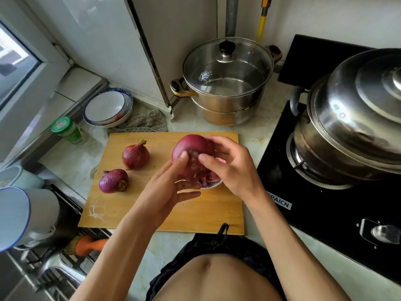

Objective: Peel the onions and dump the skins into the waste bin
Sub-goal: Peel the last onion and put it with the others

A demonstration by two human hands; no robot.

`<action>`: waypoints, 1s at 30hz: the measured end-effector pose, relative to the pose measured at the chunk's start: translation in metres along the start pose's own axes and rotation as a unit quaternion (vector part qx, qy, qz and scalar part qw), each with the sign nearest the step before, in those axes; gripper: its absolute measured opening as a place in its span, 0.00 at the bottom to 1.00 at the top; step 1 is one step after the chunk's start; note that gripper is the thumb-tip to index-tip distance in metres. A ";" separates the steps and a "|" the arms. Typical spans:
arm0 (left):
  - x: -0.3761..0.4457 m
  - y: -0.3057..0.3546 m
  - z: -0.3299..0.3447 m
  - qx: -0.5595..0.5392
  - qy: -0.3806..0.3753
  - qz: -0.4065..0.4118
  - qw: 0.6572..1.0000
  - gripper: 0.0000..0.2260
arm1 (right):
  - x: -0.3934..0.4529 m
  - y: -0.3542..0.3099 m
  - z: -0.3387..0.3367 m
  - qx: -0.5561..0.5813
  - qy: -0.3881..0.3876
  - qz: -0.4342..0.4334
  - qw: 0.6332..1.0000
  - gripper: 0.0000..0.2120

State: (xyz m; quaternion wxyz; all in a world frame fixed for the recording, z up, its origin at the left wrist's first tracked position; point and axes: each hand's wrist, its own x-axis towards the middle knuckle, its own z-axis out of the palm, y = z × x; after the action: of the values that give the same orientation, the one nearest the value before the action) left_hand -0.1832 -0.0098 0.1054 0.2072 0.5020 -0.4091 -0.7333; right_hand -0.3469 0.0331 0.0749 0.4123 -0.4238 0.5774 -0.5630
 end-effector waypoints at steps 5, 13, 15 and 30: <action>0.001 0.004 0.000 -0.075 0.024 0.030 0.996 0.23 | -0.004 0.001 0.008 -0.027 0.027 -0.014 0.999 0.22; 0.003 0.011 -0.001 -0.084 0.023 0.011 0.996 0.15 | 0.002 0.004 0.004 -0.169 0.068 -0.177 0.967 0.13; 0.003 0.012 0.000 -0.087 0.025 0.003 0.996 0.15 | 0.002 0.005 0.003 -0.167 0.060 -0.174 0.969 0.13; 0.007 0.006 -0.005 -0.081 0.044 -0.028 0.995 0.15 | 0.007 0.006 0.004 -0.164 0.016 -0.131 0.978 0.12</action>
State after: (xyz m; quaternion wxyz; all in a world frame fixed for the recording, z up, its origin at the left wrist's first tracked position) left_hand -0.1818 -0.0206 0.1057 0.2445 0.5270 -0.3241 -0.7467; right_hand -0.3454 0.0252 0.0683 0.2505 -0.5489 0.6078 -0.5162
